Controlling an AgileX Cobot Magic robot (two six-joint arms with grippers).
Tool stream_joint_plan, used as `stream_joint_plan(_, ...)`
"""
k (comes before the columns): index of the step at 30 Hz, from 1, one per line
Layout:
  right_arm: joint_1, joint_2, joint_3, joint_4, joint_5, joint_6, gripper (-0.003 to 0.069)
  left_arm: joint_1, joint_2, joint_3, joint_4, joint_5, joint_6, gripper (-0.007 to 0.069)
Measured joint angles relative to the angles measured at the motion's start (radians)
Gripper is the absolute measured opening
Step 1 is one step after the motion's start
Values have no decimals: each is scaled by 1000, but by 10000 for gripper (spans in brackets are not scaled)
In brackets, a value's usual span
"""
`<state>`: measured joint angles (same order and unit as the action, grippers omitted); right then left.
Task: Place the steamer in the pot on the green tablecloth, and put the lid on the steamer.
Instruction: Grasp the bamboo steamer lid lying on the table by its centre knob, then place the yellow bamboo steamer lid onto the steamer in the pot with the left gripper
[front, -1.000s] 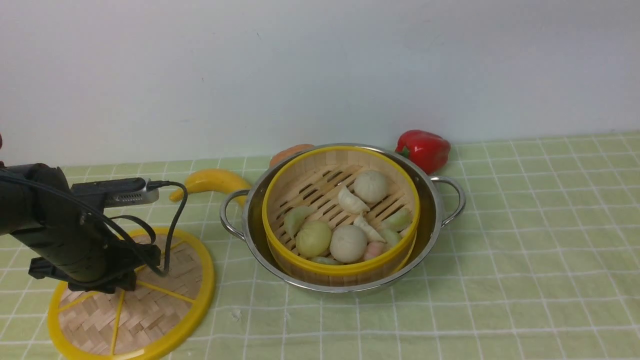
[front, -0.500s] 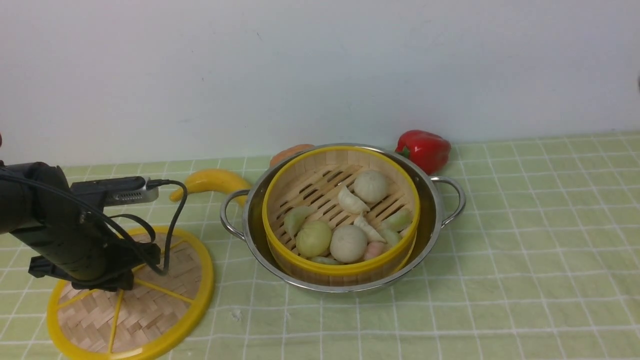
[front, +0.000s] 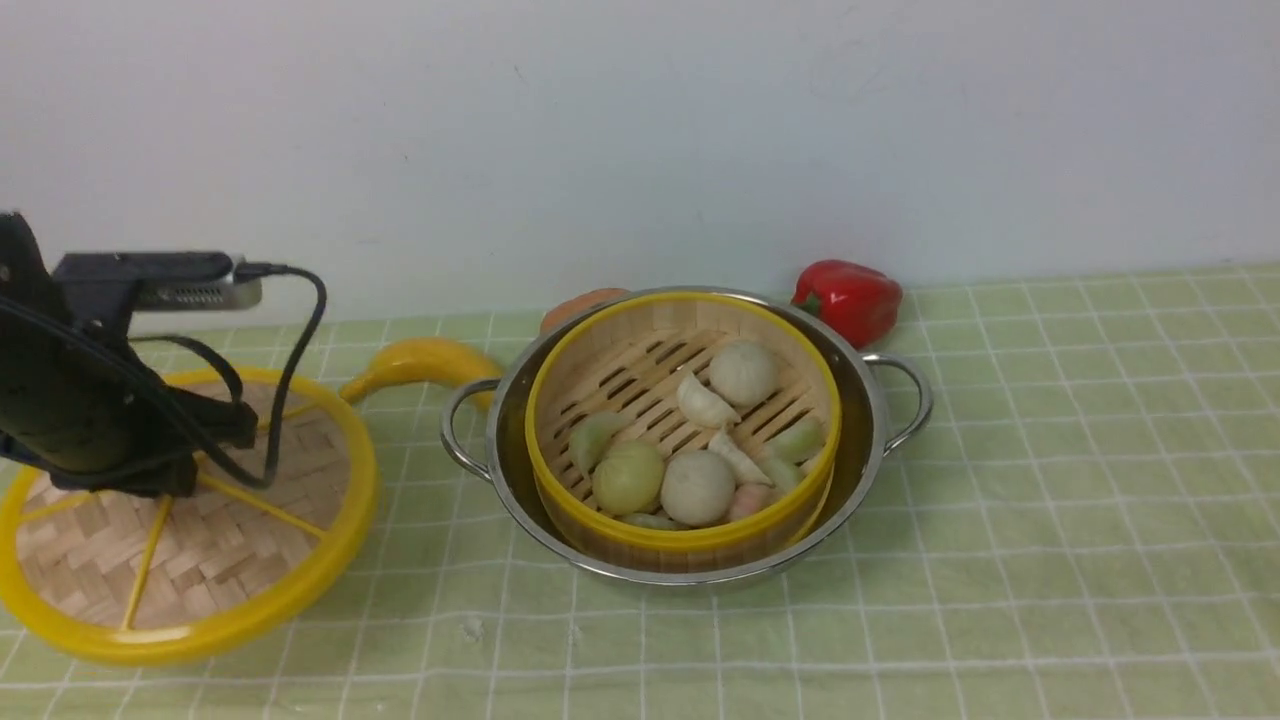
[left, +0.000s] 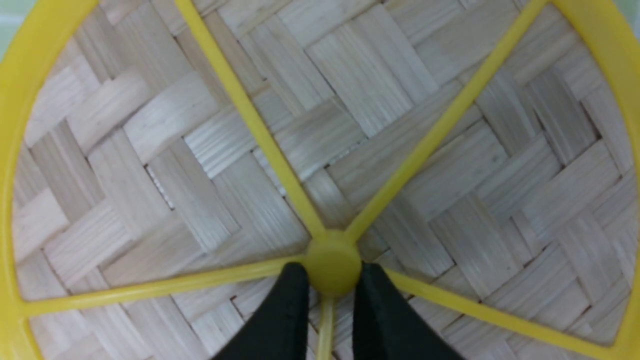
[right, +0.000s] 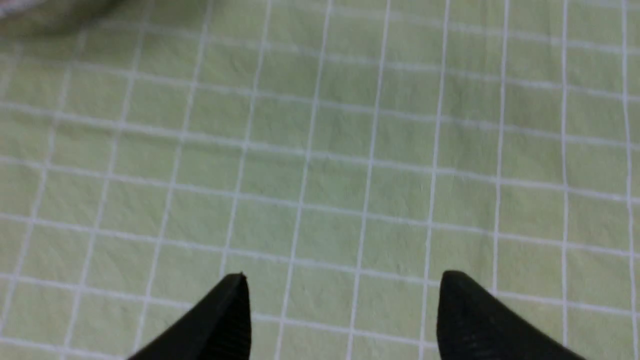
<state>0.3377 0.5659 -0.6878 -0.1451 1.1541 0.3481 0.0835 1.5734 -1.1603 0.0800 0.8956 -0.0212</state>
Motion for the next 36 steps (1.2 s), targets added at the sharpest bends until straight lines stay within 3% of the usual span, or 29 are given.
stream_joint_plan(7,0,-25,-74,14,3,11,490,-77,-9,-221,-68,149,59,103)
stream_joint_plan(15,0,-25,-74,69,5,11,491,-466,97,-411,-125,133,50,103)
stream_joint_plan(19,0,-25,-74,117,5,11,491,-563,227,-496,-130,117,30,103)
stream_joint_plan(36,0,-25,-74,218,5,10,491,-594,459,-619,-91,50,3,103)
